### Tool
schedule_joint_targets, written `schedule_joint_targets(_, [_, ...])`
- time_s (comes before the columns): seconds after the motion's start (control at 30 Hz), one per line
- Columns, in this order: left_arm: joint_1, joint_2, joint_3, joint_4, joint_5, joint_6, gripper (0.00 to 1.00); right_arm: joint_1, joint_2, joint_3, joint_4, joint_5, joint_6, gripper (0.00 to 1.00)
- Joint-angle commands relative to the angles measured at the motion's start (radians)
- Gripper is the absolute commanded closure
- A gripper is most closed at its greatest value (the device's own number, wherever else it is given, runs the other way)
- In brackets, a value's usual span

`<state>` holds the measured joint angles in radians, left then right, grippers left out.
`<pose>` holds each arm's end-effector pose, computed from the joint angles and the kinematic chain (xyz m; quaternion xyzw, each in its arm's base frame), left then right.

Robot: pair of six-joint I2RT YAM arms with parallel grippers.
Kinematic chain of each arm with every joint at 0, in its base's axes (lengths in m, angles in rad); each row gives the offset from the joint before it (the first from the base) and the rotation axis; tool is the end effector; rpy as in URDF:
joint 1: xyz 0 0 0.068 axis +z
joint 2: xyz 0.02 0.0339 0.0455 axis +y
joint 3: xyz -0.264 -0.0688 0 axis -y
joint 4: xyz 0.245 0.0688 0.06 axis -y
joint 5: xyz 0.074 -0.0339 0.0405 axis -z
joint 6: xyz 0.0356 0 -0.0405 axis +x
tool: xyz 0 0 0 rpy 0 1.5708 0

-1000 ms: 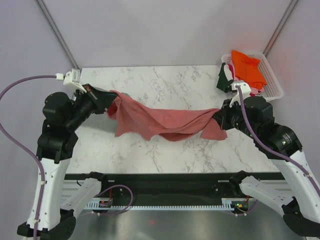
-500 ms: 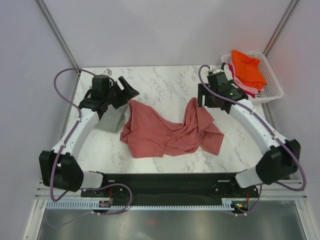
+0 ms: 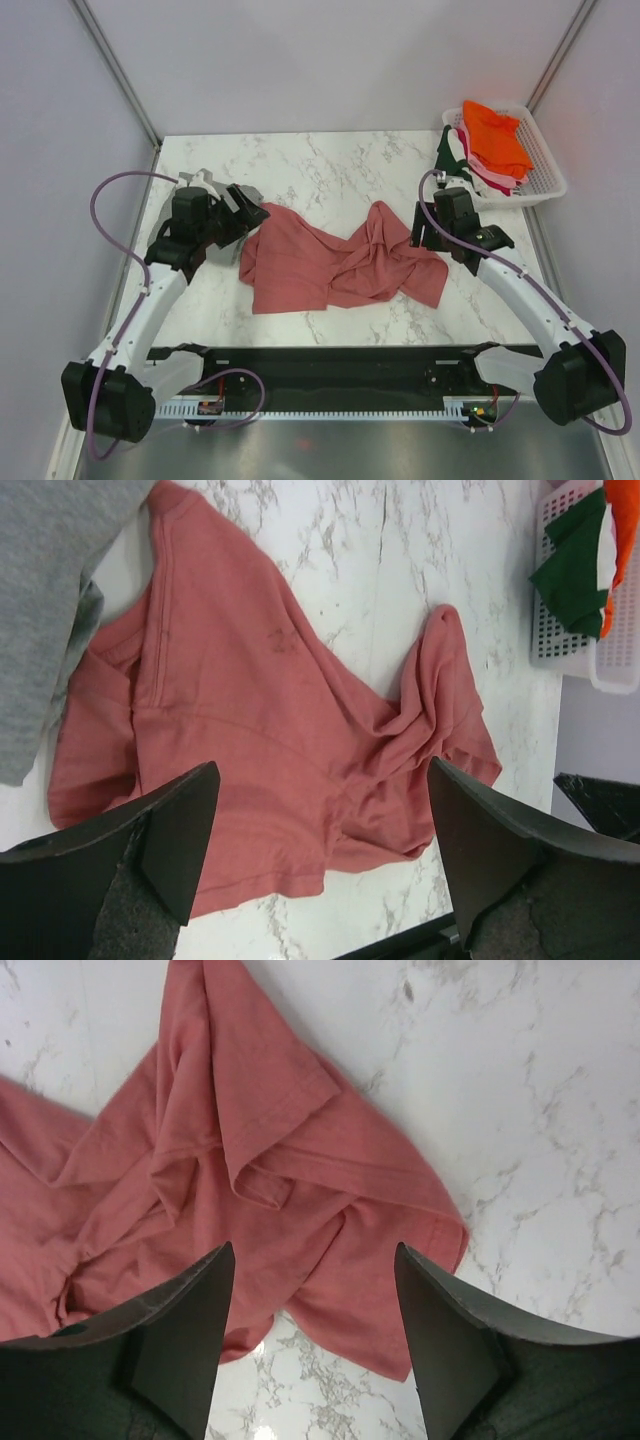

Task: Fold and stack the t-shirts
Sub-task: Flatten the tshirt out

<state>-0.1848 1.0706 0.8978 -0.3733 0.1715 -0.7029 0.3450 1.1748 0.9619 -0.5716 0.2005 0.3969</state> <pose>0.2331 -0.0498 0.3055 -0.1819 0.8502 -0.2772 0.4090 0.2352 0.0770 0.2870 0.0622 0.9178 0.0520 0.3888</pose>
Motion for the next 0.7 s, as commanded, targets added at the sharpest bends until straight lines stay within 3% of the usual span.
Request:
schedule_joint_targets(0.0, [0.002,-0.076,-0.097,-0.01,0.051,0.046,0.1,-0.001,-0.02,-0.104,0.108,-0.122,0.034,0.27])
schedule_joint_targets(0.27, [0.002,-0.156,-0.273,-0.114,0.04,0.002,0.25,-0.001,-0.053,-0.17,0.171,-0.148,0.051,0.27])
schedule_joint_targets(0.37, [-0.005,-0.173,-0.345,-0.13,0.056,-0.033,0.39,-0.001,-0.066,-0.175,0.177,-0.153,0.057,0.26])
schedule_joint_targets(0.5, [-0.111,-0.238,-0.425,-0.151,-0.08,-0.113,0.39,-0.001,-0.072,-0.18,0.179,-0.156,0.054,0.26])
schedule_joint_targets(0.67, [-0.123,-0.25,-0.484,-0.156,-0.121,-0.155,0.39,-0.001,-0.081,-0.192,0.196,-0.168,0.06,0.25])
